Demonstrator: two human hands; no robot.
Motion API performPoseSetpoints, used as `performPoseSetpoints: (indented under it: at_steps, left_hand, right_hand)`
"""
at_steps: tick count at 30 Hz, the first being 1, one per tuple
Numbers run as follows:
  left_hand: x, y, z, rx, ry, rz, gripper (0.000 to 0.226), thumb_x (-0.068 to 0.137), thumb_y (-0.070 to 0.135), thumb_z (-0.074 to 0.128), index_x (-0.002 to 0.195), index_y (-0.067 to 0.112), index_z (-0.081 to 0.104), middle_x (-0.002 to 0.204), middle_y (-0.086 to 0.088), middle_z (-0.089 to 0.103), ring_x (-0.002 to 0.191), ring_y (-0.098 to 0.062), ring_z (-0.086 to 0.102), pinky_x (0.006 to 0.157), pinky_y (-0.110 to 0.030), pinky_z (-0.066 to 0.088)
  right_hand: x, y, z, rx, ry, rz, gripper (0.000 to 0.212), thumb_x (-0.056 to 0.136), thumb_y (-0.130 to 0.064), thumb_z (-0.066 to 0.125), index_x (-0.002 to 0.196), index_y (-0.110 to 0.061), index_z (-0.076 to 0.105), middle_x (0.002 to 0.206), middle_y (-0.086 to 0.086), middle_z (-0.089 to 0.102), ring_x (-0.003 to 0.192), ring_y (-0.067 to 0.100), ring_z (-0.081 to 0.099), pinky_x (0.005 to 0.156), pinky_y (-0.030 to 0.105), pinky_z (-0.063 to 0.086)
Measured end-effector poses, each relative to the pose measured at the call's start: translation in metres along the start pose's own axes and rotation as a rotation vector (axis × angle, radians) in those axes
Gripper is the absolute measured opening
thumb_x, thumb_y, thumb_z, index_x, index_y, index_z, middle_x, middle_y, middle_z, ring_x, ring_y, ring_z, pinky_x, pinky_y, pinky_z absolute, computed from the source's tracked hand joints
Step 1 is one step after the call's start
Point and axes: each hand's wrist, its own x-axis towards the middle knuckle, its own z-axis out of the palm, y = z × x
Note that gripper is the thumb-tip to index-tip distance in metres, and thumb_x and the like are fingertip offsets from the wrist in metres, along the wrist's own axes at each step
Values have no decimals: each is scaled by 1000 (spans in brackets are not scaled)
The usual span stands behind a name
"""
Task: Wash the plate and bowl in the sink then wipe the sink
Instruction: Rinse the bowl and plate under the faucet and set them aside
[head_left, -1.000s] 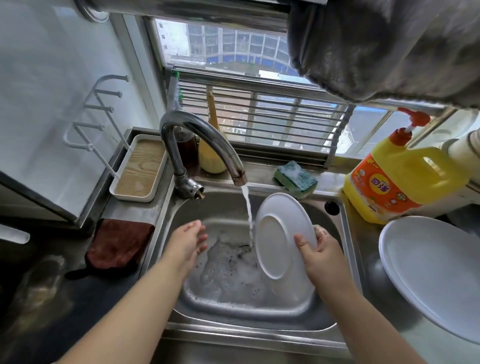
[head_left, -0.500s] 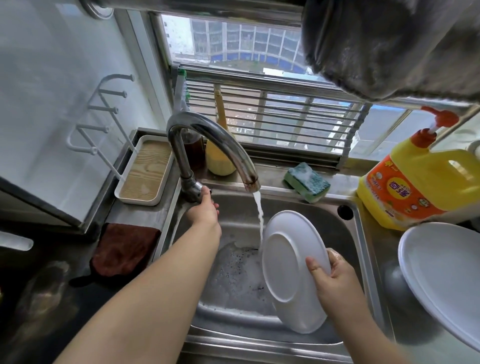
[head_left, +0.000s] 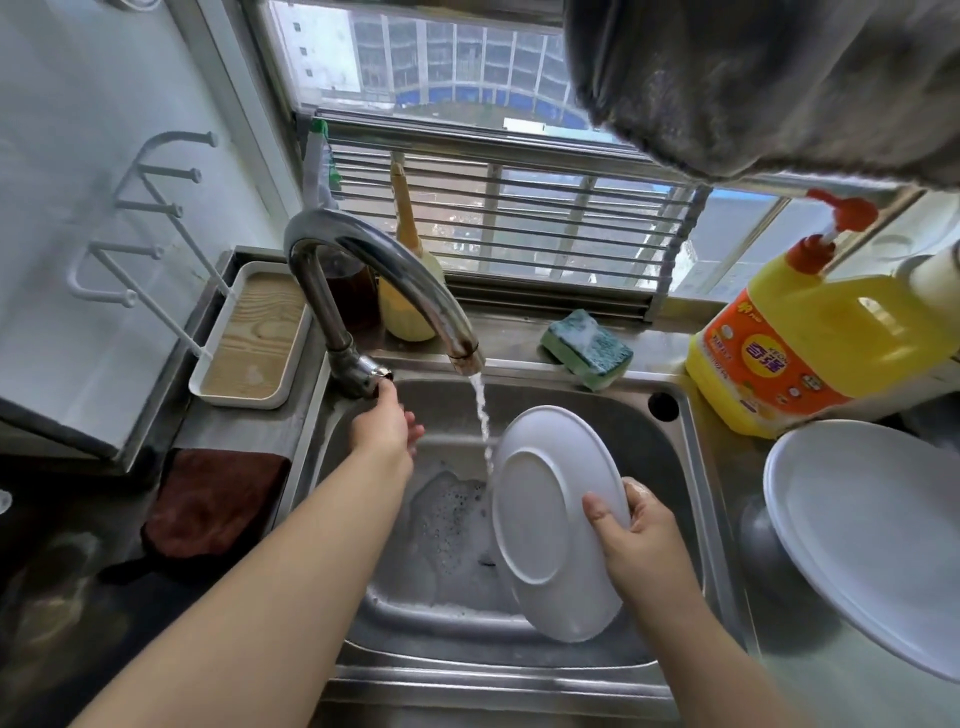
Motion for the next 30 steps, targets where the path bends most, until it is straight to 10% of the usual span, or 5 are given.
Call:
performPoseSetpoints:
  at_steps: [8,15,25,30]
  left_hand:
    - [-37,-47,-37,474,-318,-59,8,94,15,52,87,12,54,82,-4,58,66,-18,55,57,-26,37]
    - [-65,-44,-48,606,-444,97,4,93,12,54,92,10,57,78,-7,64,61,-20,58,56,-26,41]
    - [-89,-25,-34,515,-537,-234,71,93,65,26,94,0,55,83,-22,65,62,-29,61,51,-27,44]
    - [-96,-37,-41,544,-545,-133,11,92,-1,50,85,-5,57,54,-9,56,47,-16,52,38,-18,45]
  right_hand:
    - [7,-16,-34,201,33,145,24,87,-41,60,105,-26,58,99,1,68,90,24,66,79,46,58]
    - [3,-29,-63,289,58,74,20,89,-32,60,106,-21,60,94,3,70,83,21,68,63,32,56]
    - [-34,-11,-50,-557,-289,-671,13,93,-30,53,84,-20,54,66,-3,55,59,17,48,58,31,41]
    - [-44,-7,-71,-888,-264,-1002,6,84,-25,66,89,-26,69,94,-12,71,98,9,63,100,33,45]
